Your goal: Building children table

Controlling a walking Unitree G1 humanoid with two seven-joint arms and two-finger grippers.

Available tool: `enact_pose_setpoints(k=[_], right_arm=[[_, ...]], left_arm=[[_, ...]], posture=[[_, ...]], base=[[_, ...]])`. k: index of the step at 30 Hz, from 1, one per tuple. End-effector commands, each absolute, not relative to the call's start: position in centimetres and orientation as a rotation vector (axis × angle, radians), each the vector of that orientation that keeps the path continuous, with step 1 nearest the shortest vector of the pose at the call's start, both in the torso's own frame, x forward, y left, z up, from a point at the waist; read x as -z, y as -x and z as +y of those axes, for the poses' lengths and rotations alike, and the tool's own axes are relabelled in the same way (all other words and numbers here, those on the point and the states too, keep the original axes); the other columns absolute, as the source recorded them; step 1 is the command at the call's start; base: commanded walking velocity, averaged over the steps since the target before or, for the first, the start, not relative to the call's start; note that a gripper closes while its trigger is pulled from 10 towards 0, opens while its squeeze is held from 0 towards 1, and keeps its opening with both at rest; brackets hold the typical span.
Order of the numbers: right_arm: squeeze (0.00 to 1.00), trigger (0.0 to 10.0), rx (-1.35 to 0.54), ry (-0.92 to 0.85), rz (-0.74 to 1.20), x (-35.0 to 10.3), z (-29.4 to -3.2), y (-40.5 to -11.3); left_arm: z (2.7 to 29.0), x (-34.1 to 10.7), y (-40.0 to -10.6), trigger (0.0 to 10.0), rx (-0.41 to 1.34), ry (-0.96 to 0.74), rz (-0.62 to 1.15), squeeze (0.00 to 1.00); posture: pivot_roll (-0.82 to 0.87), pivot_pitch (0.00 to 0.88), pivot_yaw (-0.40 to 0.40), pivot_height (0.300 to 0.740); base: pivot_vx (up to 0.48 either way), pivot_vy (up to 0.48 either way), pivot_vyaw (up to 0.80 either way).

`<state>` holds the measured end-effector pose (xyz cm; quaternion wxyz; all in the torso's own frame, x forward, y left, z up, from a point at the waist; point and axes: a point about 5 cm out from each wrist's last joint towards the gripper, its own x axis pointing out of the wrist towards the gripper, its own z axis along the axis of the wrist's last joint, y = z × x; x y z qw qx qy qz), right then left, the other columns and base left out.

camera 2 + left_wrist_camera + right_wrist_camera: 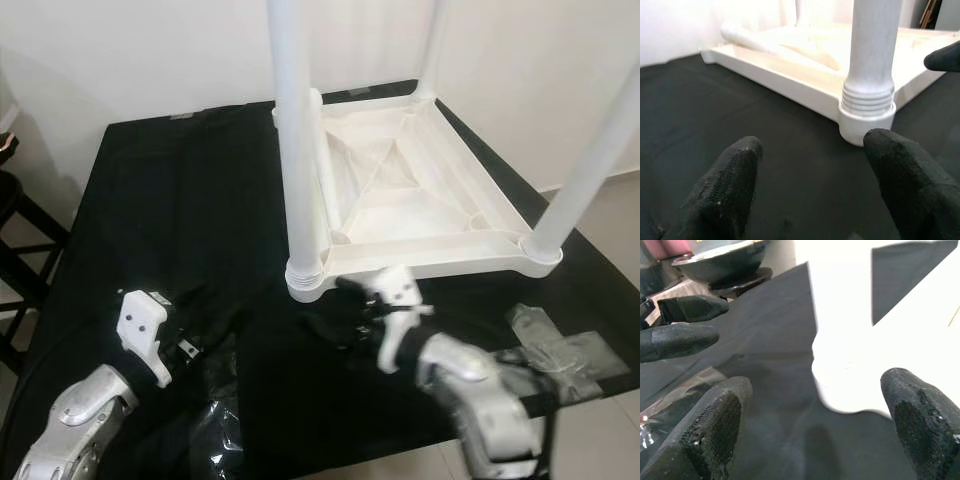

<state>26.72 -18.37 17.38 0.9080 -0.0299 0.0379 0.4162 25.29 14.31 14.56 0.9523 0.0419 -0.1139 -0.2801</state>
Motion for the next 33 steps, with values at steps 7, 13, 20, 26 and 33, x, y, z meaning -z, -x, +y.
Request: enact_pose_setpoints(k=[7,13,20,26,33], right_arm=[[0.00,10.0,-0.968,0.113,0.074,-18.9,-20.2,-27.5],[0.00,10.0,-0.970,0.164,0.011,-20.7,-21.0,-29.8],[0.00,10.0,-0.993,0.155,-0.067,-22.8,-20.1,-32.9],[0.00,10.0,-1.027,0.166,-0.070,-23.4,-19.3,-34.7],[0.00,10.0,-1.081,0.181,-0.077,-24.1,-17.9,-35.9]], left_arm=[[14.9,-14.0,-24.9,10.0,0.559,-0.077,-0.209,0.00],[14.9,-13.7,-24.5,10.0,0.554,-0.080,-0.207,0.00],[14.4,-14.0,-23.2,10.0,0.607,-0.021,-0.249,0.00],[14.1,-14.5,-22.5,10.0,0.657,0.011,-0.281,0.00],[13.9,-15.0,-21.7,10.0,0.748,0.079,-0.289,0.00]], posture=[[0.03,0.150,0.043,0.740],[0.04,0.162,0.041,0.740],[0.06,0.178,0.036,0.740],[0.07,0.191,0.034,0.740],[0.08,0.208,0.032,0.740]], base=[[0.000,0.000,0.00],[0.000,0.000,0.00],[0.000,0.000,0.00],[0.000,0.000,0.00],[0.000,0.000,0.00]])
